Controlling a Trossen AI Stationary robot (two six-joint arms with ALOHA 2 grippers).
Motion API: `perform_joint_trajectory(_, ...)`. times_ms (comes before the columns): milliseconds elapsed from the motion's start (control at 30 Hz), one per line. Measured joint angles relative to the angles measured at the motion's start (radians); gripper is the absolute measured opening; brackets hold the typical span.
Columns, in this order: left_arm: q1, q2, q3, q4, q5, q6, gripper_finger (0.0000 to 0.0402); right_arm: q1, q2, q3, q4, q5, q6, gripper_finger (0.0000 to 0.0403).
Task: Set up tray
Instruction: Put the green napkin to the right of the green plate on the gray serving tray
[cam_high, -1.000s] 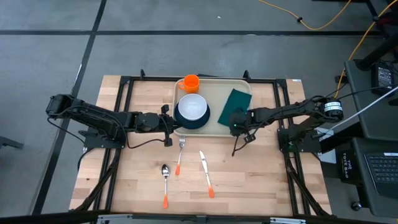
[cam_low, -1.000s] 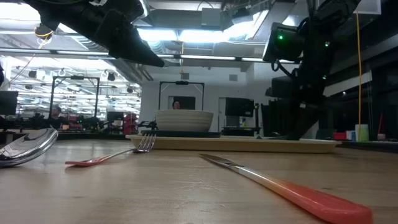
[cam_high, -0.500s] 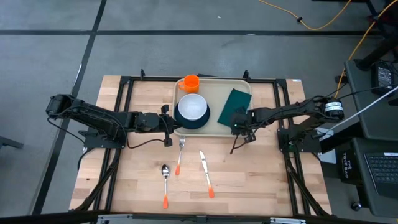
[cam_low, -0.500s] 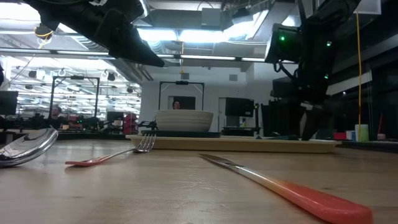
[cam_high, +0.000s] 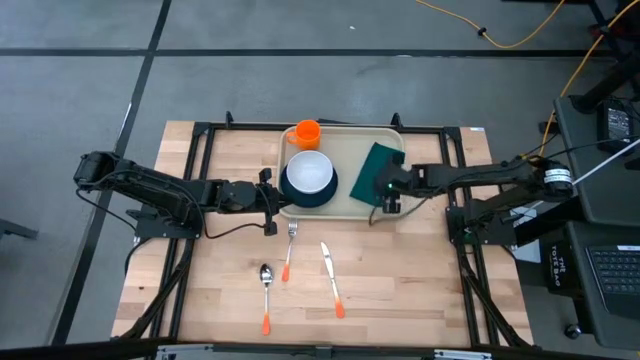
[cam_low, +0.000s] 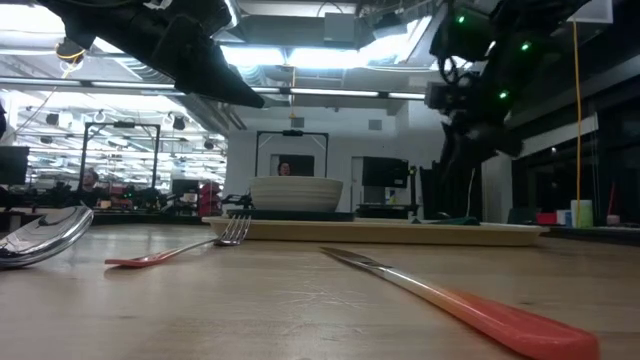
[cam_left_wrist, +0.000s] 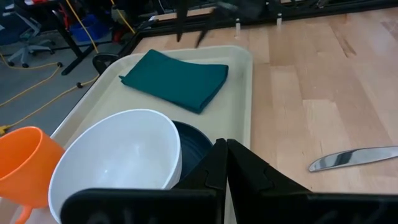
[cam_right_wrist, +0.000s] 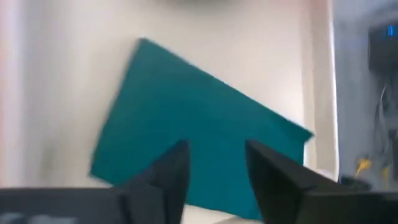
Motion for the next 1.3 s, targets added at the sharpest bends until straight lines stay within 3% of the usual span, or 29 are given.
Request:
perform_joint_trajectory(200,0.0,0.0,0.0,-0.001,0.0,0.0,0.0001,-0.153,0.049,0.0,0.054,-0.046,0.113,0.0015)
perform_joint_trajectory(533,0.0,0.0,0.0,-0.002,0.0,0.007,0.0004,-0.368,0.19,0.0,0.125,-0.21,0.203,0.0004)
perform_joint_trajectory(700,0.0,0.0,0.0,-0.002,0.0,0.008,0.0001,-0.424,0.193,0.0,0.182,-0.213,0.22,0.0003)
perform_joint_trajectory(1100,0.0,0.0,0.0,-0.002,0.0,0.008,0.0002,-0.461,0.319,-0.001,0.278,-0.218,0.262,0.0001)
perform_joint_trajectory(1300,0.0,0.0,0.0,-0.001,0.0,0.008,0.0004,-0.461,0.368,0.0,0.368,-0.273,0.189,0.0001)
